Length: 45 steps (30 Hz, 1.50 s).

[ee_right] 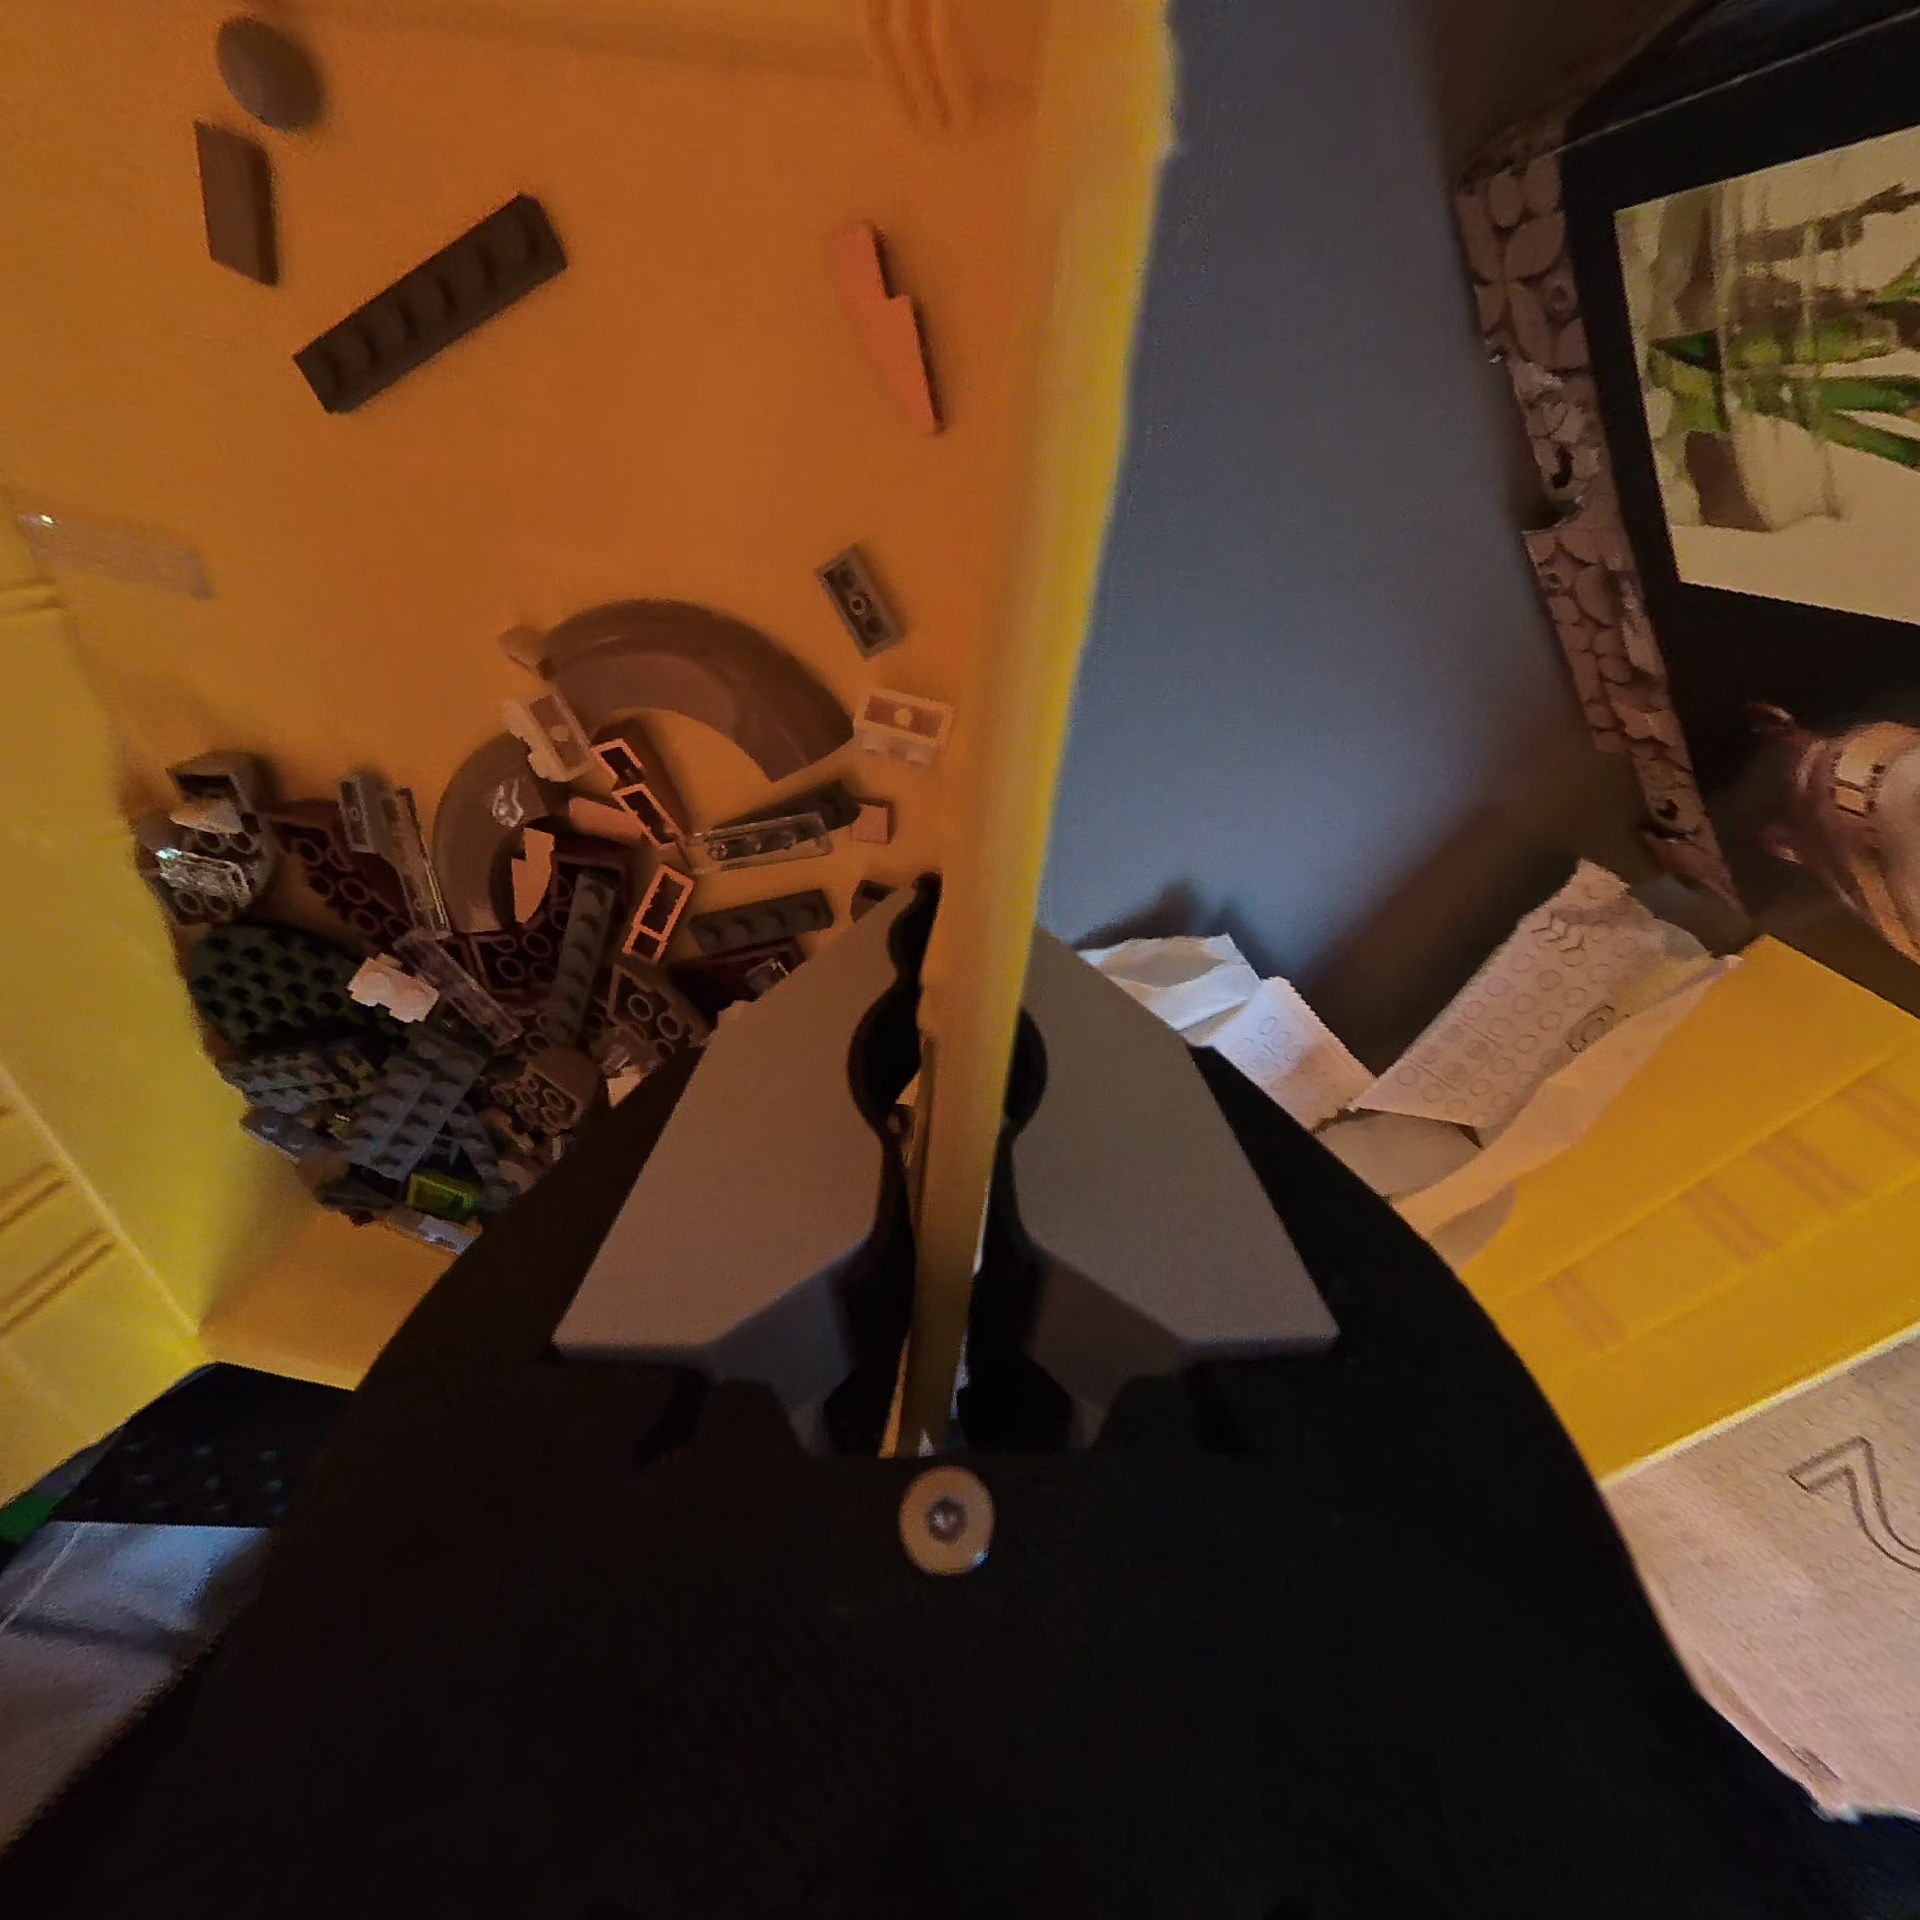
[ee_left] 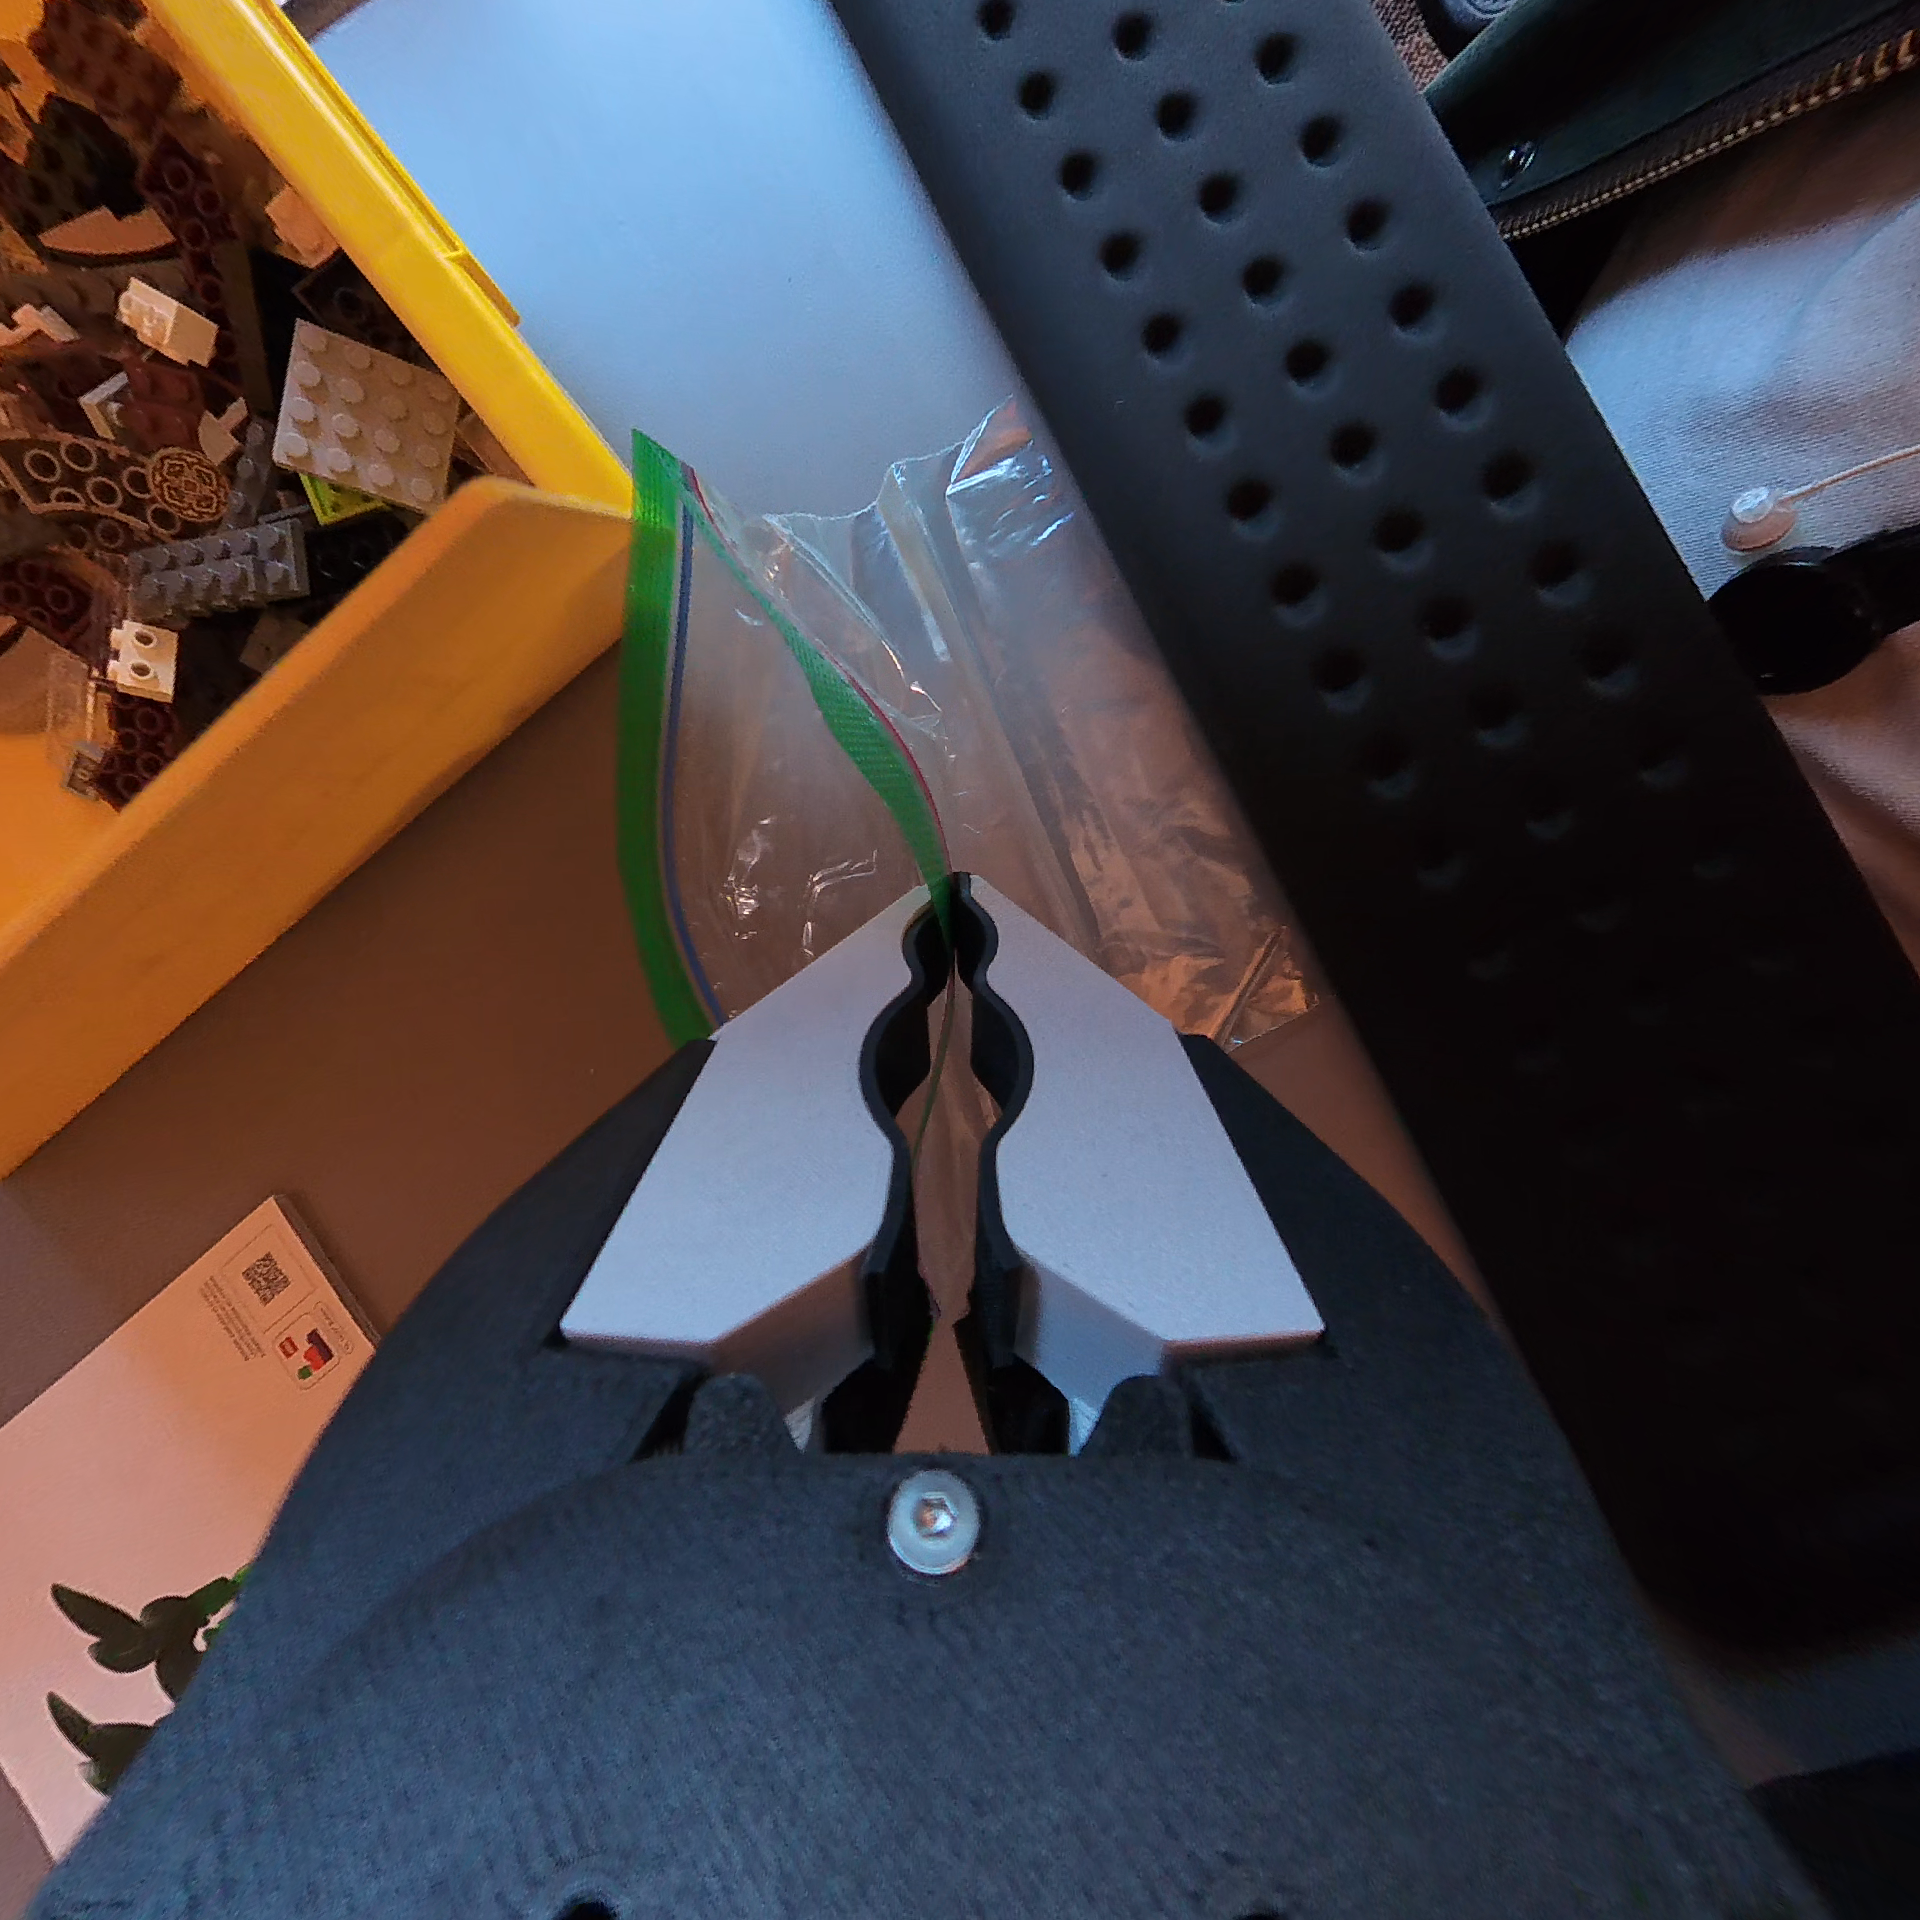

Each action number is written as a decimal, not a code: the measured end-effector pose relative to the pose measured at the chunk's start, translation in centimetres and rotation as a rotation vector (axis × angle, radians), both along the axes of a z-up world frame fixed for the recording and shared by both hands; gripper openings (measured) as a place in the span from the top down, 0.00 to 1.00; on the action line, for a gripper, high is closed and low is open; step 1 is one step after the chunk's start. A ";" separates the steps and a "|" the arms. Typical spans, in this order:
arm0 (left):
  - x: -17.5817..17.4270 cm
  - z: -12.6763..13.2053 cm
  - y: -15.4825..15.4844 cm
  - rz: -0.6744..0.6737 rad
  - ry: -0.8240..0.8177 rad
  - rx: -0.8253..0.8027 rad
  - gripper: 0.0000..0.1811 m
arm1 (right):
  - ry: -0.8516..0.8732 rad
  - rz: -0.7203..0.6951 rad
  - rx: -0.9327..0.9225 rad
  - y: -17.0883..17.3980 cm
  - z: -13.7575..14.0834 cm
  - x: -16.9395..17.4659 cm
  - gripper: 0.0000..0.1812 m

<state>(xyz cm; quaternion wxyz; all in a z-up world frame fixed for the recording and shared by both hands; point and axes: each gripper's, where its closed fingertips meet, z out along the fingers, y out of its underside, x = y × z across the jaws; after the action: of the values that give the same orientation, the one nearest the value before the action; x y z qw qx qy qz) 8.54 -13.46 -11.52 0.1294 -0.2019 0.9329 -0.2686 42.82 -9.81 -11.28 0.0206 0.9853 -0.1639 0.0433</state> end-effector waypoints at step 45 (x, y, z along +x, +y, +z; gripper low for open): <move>-0.2 -1.4 0.2 0.007 0.059 0.023 1.00 | 0.136 -0.063 1.267 0.7 10.6 2.3 1.00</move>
<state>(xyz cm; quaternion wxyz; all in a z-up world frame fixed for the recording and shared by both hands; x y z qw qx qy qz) 8.31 -13.25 -12.87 0.1049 -0.2114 0.9387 -0.2513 45.13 -9.14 -0.73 -0.5545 0.8016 -0.1849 -0.1255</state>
